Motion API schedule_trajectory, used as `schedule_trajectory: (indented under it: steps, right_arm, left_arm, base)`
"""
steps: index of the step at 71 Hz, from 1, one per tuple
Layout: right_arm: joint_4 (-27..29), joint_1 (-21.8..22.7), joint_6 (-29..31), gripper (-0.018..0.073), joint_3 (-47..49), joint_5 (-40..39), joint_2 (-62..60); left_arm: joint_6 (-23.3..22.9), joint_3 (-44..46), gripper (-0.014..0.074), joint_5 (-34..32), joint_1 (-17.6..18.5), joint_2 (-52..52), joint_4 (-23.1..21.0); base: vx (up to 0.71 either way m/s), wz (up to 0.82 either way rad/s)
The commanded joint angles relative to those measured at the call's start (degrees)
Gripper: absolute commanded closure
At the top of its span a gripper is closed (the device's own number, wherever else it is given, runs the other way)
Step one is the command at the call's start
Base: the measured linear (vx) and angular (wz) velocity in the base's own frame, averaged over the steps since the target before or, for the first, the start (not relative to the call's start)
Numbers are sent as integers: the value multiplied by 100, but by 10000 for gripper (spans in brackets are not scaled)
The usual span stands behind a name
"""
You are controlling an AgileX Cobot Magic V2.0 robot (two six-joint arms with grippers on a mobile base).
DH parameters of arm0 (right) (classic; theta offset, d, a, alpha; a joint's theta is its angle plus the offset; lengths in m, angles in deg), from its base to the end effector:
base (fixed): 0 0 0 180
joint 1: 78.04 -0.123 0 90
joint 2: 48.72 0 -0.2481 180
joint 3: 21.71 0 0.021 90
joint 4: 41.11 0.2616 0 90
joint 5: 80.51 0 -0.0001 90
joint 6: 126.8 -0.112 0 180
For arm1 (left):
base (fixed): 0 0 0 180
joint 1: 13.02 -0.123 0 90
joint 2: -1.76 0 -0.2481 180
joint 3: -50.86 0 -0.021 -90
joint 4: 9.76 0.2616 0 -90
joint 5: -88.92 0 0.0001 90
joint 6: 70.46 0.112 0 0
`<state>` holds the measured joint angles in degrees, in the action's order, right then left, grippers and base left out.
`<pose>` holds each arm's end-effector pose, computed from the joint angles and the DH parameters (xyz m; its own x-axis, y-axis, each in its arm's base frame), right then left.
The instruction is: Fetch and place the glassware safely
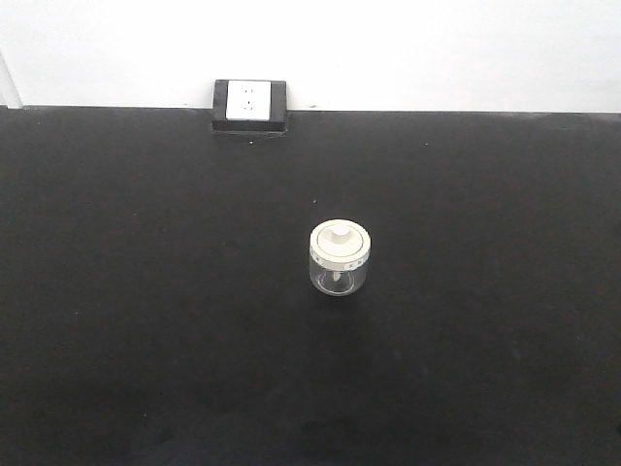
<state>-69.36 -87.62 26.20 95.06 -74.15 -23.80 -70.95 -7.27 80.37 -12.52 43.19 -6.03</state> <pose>0.1463 0.0187 0.2496 -0.0624 -0.0300 -0.9976 -0.1158 0.9930 -0.0226 0.1874 -0.0027 0.2623 -0.0169 0.0559 -0.9983 0.0194 0.9983 0.0556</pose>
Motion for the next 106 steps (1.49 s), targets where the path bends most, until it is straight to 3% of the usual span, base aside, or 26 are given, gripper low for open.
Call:
schedule_trajectory:
  steps: [1, 43, 72, 86, 96, 106]
  right_arm:
    - [-70, 22, 59, 563, 143, -344, 34]
    - [-70, 22, 59, 563, 143, -344, 34]
    - [-70, 22, 59, 563, 143, -344, 34]
    - [-70, 22, 59, 563, 143, -344, 34]
    - [-70, 22, 59, 563, 143, -344, 34]
    - [-70, 22, 59, 563, 143, -313, 34]
  left_arm:
    - [-54, 147, 603, -401, 33, 27, -39]
    - [-54, 50, 603, -357, 33, -56, -39]
    - [-54, -1447, 603, -320, 33, -1828, -39]
    - [-54, -2118, 603, 194, 33, -2829, -39]
    - [-54, -2118, 603, 1125, 38, -3429, -51]
    - [-54, -2118, 603, 1413, 38, -3391, -79]
  base:
    - [0, 0]
    - [0, 0]
    - [0, 0]
    - [0, 0]
    - [0, 0]
    - [0, 0]
